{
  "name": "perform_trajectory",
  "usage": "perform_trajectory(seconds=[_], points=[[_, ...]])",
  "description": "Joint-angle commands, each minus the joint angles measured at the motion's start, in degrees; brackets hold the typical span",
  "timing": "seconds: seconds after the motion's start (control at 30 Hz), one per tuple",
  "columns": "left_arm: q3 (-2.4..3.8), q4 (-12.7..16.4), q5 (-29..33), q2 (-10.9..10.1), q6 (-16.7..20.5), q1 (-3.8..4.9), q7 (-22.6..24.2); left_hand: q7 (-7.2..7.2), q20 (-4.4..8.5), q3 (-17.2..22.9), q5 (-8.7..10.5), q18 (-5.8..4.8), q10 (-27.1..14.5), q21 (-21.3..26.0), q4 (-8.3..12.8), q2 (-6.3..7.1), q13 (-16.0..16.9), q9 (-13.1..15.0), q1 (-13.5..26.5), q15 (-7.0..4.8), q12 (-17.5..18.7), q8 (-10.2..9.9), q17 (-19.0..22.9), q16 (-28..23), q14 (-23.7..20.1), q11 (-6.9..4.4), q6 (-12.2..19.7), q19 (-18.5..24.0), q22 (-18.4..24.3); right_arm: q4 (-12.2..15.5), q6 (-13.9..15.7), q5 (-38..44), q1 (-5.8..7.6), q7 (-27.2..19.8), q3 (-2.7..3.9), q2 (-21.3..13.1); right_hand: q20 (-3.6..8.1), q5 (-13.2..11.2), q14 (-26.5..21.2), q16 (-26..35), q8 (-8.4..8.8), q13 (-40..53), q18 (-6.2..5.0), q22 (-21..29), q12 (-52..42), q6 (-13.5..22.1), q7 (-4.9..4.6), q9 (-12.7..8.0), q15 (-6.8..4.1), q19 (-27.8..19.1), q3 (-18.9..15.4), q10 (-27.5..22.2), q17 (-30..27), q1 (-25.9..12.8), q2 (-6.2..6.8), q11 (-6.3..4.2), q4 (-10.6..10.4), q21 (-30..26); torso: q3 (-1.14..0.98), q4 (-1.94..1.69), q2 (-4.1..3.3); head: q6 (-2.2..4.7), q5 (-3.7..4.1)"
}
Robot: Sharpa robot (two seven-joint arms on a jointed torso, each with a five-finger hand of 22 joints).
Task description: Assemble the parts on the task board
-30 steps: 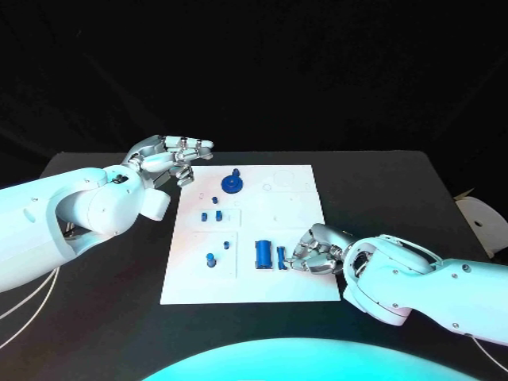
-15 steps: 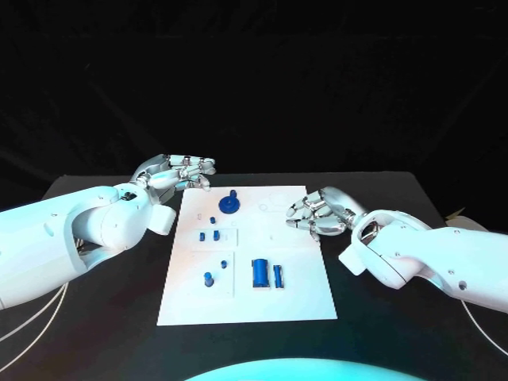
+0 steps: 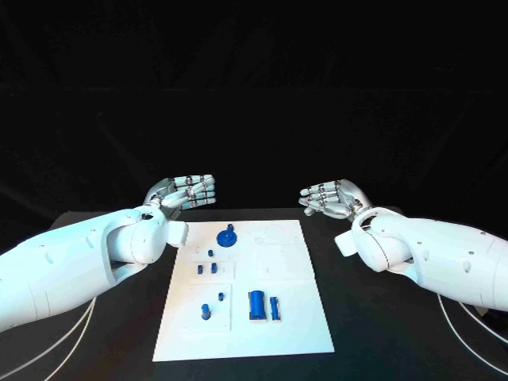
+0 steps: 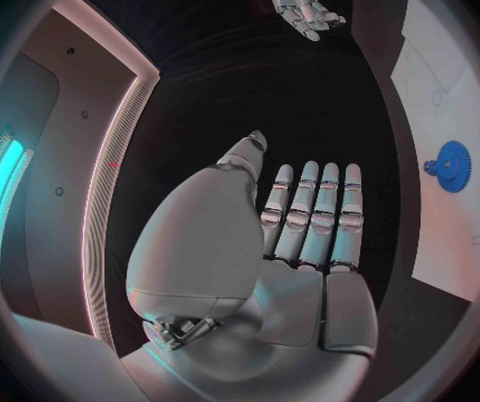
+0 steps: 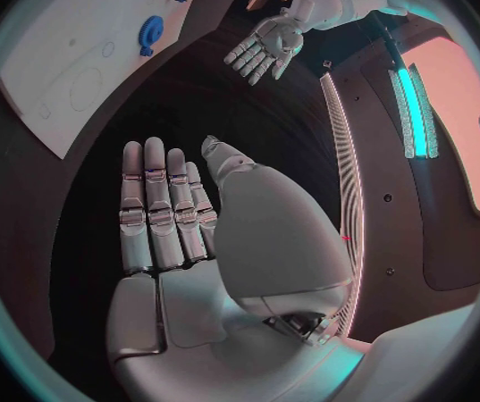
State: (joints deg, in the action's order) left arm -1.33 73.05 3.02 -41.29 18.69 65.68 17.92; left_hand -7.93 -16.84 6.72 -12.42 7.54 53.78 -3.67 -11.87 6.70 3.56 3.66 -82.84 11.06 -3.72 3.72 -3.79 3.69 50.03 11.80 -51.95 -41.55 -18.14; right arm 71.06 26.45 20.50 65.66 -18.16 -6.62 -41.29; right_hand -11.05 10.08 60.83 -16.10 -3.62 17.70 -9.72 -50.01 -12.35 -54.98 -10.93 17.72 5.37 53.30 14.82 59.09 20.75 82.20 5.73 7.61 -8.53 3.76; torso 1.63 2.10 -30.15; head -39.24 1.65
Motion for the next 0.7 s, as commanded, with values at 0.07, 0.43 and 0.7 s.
perform_trajectory(seconds=[0.07,0.43,0.7], points=[[0.01,-2.18,3.75,1.4,2.41,-0.4,4.07,0.11,0.13,-1.91,-0.19,-0.73,-1.6,0.13,-0.91,-0.58,-0.06,-0.04,0.07,0.05,0.35,-0.2,0.23,-0.26,-1.18,0.02,0.96,0.47,1.69,-3.29,-6.16,-8.36,-0.1,-5.0,0.07,1.79,-1.52,0.11,-0.08,4.82,0.06,-5.19,-0.64,4.0,2.57,0.29,-0.52,-2.86,1.09,-1.76,-0.01,0.63,-3.78,-1.43,-0.04,0.51,0.7,-0.18,-0.04,0.06,1.31,0.28,-0.61],[0.03,-3.19,2.0,2.39,2.84,-1.12,2.74,2.83,6.52,-6.72,4.65,-2.86,-22.28,3.67,3.41,-6.7,-3.56,-3.66,31.73,-4.14,3.72,-3.72,3.79,-3.69,-20.89,-5.07,20.65,16.39,8.95,-4.71,-3.13,-7.74,-0.39,-3.32,0.4,3.05,2.66,-3.31,-21.14,11.87,3.62,-17.7,2.92,26.4,12.35,20.42,3.88,-10.85,-5.37,-23.27,-5.8,-20.83,-13.42,-33.56,-5.73,-2.36,8.53,-3.76,-0.34,-0.32,0.9,0.95,-0.93],[0.51,4.31,0.13,0.23,11.27,-2.76,6.15,7.93,9.42,-6.72,6.8,-3.5,-31.07,3.67,5.75,-6.7,-3.56,-3.66,45.94,-6.08,3.72,-3.72,3.79,-3.69,-29.01,-6.98,29.34,23.41,11.51,3.73,4.3,-12.3,-2.22,-6.3,2.63,0.75,5.01,-5.21,-32.21,16.1,3.62,-17.7,4.48,32.98,12.35,30.05,5.84,-12.77,-5.37,-31.64,-8.5,-31.49,-15.46,-47.06,-5.73,-7.61,8.53,-3.76,-1.41,-1.8,-0.71,4.21,-1.53]])
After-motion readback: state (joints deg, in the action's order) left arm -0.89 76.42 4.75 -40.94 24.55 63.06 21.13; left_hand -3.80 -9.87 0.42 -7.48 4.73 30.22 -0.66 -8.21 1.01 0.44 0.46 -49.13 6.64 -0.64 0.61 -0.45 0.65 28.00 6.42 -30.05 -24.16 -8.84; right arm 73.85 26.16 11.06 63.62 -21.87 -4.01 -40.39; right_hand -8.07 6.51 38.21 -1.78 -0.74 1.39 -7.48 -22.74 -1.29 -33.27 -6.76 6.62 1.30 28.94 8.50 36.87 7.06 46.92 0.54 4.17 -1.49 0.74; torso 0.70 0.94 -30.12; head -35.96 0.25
